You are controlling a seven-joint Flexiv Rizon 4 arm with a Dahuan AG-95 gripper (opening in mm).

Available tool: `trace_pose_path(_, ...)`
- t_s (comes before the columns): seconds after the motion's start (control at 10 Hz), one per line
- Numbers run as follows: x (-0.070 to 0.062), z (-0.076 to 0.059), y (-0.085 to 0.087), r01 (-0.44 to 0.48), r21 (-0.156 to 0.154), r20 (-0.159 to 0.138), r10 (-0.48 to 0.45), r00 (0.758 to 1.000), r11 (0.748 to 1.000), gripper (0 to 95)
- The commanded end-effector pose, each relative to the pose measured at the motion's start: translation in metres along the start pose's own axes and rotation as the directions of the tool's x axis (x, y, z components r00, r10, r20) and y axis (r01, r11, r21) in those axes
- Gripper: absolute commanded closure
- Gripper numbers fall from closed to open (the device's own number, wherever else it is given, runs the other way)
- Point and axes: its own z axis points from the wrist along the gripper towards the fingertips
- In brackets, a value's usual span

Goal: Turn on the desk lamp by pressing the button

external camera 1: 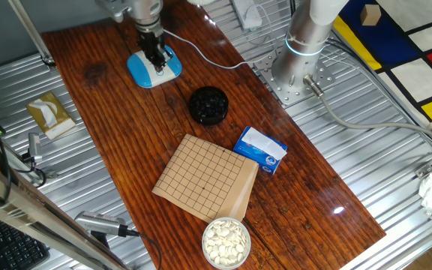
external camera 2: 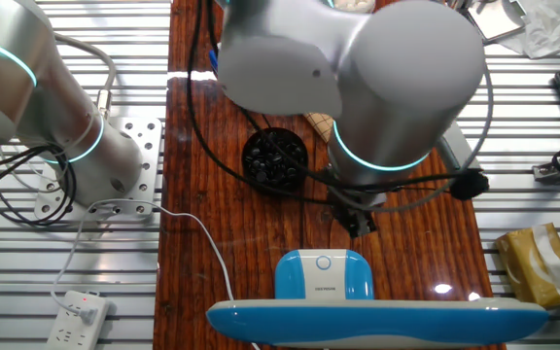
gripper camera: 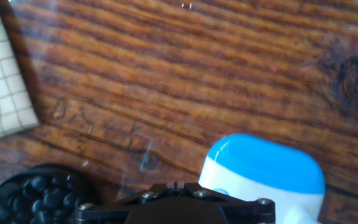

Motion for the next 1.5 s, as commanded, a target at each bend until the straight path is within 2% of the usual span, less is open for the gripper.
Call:
trace_pose_path(0.1,-0.001,0.004,0.000,0.000,0.006,0.018,0.000,1.000,1.000,95.0)
trace_pose_path(0.2,0.002,0.005,0.004,-0.004,0.009,0.036,0.003,0.999,1.000,95.0)
trace_pose_path(0.3,0.007,0.009,0.011,-0.016,0.011,0.042,0.015,0.999,1.000,95.0)
trace_pose_path(0.5,0.009,0.014,0.018,-0.020,0.017,0.050,0.019,0.999,1.000,95.0)
trace_pose_path(0.9,0.006,0.017,0.019,-0.048,0.018,0.041,0.048,0.998,0.999,95.0)
trace_pose_path(1.1,0.006,0.017,0.019,-0.013,0.025,0.031,0.012,0.999,1.000,95.0)
trace_pose_path(1.2,0.006,0.017,0.019,0.007,0.050,0.005,-0.008,1.000,0.999,95.0)
trace_pose_path(1.3,0.006,0.017,0.019,0.001,0.072,-0.051,0.003,0.999,0.997,95.0)
trace_pose_path(1.4,0.006,0.017,0.019,-0.031,0.078,-0.101,0.039,0.994,0.996,95.0)
trace_pose_path(1.5,0.006,0.017,0.019,-0.062,0.075,-0.119,0.070,0.990,0.995,95.0)
